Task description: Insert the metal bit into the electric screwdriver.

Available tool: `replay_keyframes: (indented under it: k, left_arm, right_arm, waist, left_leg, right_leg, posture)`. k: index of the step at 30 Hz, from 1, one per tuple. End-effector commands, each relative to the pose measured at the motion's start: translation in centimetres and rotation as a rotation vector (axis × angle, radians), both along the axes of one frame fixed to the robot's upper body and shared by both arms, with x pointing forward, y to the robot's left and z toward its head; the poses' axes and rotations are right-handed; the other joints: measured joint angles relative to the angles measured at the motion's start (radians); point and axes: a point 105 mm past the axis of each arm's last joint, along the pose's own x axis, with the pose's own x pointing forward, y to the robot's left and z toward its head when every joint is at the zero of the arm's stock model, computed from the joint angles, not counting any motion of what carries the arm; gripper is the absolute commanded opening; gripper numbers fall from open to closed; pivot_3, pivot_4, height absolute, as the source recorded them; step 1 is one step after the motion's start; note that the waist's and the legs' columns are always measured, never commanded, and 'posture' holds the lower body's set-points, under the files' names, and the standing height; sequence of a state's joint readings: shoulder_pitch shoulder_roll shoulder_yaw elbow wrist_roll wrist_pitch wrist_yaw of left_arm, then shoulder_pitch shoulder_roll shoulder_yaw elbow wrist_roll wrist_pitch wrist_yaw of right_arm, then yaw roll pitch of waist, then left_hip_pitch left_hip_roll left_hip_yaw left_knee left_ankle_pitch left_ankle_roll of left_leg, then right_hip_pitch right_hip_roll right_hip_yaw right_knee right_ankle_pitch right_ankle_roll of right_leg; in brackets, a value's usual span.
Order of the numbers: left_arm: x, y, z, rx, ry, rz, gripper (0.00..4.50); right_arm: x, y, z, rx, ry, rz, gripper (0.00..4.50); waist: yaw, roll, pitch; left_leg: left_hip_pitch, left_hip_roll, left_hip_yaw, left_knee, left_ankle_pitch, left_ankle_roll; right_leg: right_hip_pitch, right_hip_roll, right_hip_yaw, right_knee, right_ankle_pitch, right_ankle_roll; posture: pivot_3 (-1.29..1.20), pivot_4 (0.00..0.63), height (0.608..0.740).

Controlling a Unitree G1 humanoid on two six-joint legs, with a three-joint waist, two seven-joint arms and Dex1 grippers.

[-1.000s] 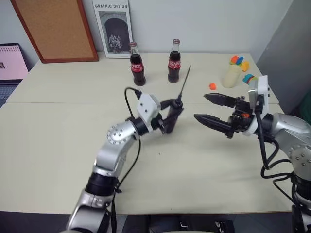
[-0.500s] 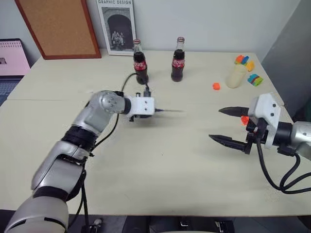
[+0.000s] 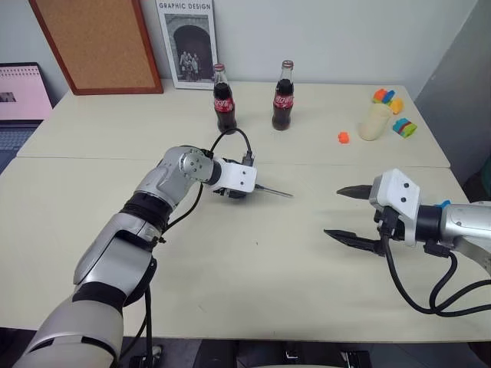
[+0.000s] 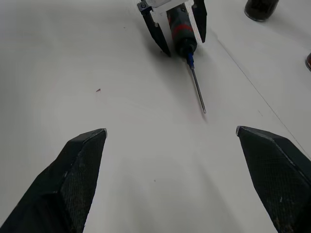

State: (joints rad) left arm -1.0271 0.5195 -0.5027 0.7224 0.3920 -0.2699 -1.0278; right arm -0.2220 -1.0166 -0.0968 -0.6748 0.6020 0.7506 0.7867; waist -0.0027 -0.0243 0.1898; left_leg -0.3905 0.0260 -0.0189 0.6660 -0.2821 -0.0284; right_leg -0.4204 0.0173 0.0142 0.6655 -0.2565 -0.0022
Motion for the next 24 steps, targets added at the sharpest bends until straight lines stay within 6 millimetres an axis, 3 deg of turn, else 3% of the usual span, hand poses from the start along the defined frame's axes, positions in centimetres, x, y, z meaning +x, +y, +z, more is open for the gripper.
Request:
replay_keyframes:
  k: [1, 4, 8, 11, 15, 19, 24]
  left_arm:
    - [-0.9, 0.0, -2.2, 0.026, 0.092, -0.006, 4.15]
    - [-0.8, -0.5, -1.5, -0.040, 0.095, 0.005, 4.44]
    - [-0.2, -1.1, 2.3, -0.237, 0.088, 0.046, 4.44]
    - [-0.4, 0.1, 5.2, -0.414, 0.128, 0.094, 4.44]
    - [-2.3, 3.9, 7.2, -0.506, 0.171, 0.147, 4.44]
    - [-5.9, 8.9, 6.0, -0.441, 0.211, 0.225, 4.44]
    - [-9.8, 13.3, 5.0, -0.455, 0.237, 0.378, 4.44]
  right_arm:
    - [-0.3, 0.4, 1.0, -0.012, -0.051, 0.030, 4.50]
    - [-0.3, 0.3, 1.1, -0.017, -0.055, 0.032, 4.50]
    - [-0.2, 0.0, 1.3, -0.021, -0.061, 0.030, 4.50]
    - [-0.2, -0.4, 1.6, -0.026, -0.070, 0.025, 4.50]
    - [-0.1, -1.0, 1.9, -0.026, -0.076, 0.016, 4.50]
    - [0.2, -1.8, 2.3, -0.017, -0.083, 0.000, 4.50]
    - [0.5, -2.9, 2.6, -0.023, -0.081, -0.003, 4.50]
  waist:
    - [0.000, 0.000, 0.000]
    - [0.000, 0.000, -0.001]
    - [0.001, 0.000, -0.001]
    - [0.000, 0.000, -0.001]
    - [-0.016, 0.000, 0.000]
    - [-0.033, 0.000, 0.000]
    - [-0.028, 0.000, 0.000]
  left_leg:
    - [0.000, 0.000, 0.000, 0.000, 0.000, 0.000]
    - [0.000, 0.000, 0.000, 0.000, 0.000, 0.000]
    - [0.000, 0.000, 0.000, 0.001, 0.000, 0.000]
    - [-0.003, 0.000, -0.001, 0.004, 0.000, 0.000]
    - [-0.003, 0.001, -0.001, 0.009, 0.000, 0.000]
    - [0.004, 0.003, -0.003, 0.009, 0.000, 0.000]
    - [0.008, 0.004, -0.004, 0.008, 0.000, 0.000]
  right_leg:
    - [0.000, 0.000, 0.000, 0.000, 0.000, 0.000]
    - [0.000, 0.000, 0.000, 0.000, 0.000, -0.001]
    - [0.000, 0.000, 0.000, 0.001, 0.001, -0.002]
    - [-0.002, 0.000, -0.001, 0.003, 0.002, -0.003]
    - [-0.003, 0.000, 0.000, 0.009, 0.001, -0.002]
    - [-0.002, -0.001, 0.003, 0.014, -0.001, -0.001]
    - [0.001, -0.001, 0.001, 0.016, 0.000, -0.002]
  posture:
    - [0.00, 0.150, 0.740]
    - [0.00, 0.150, 0.740]
    - [0.00, 0.150, 0.740]
    - [0.00, 0.150, 0.740]
    - [0.00, 0.150, 0.740]
    - [0.00, 0.150, 0.740]
    - [0.00, 0.150, 0.740]
